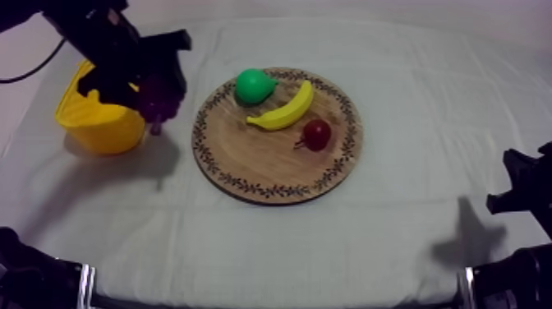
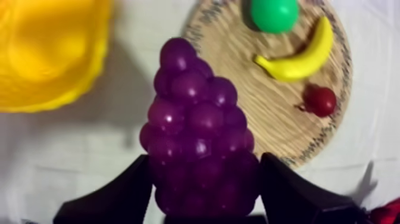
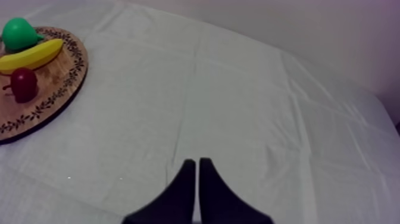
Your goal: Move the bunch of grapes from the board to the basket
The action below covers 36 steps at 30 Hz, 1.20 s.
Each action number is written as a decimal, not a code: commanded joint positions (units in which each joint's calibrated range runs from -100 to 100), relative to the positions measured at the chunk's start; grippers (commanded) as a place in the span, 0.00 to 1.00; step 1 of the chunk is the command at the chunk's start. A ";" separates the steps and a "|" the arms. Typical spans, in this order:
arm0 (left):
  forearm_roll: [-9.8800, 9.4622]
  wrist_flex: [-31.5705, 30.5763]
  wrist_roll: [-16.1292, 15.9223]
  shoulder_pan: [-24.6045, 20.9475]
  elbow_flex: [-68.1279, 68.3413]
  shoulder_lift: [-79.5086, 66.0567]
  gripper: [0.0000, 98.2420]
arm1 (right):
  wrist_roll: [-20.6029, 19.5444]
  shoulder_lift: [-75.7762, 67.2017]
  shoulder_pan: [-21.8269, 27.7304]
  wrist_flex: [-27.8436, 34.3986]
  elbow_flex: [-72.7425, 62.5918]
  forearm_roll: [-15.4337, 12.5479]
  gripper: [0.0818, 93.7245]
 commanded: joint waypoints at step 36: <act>-6.47 -9.41 -19.14 -20.64 -3.69 10.02 0.59 | -0.11 0.03 0.02 -0.02 -0.04 -0.02 0.00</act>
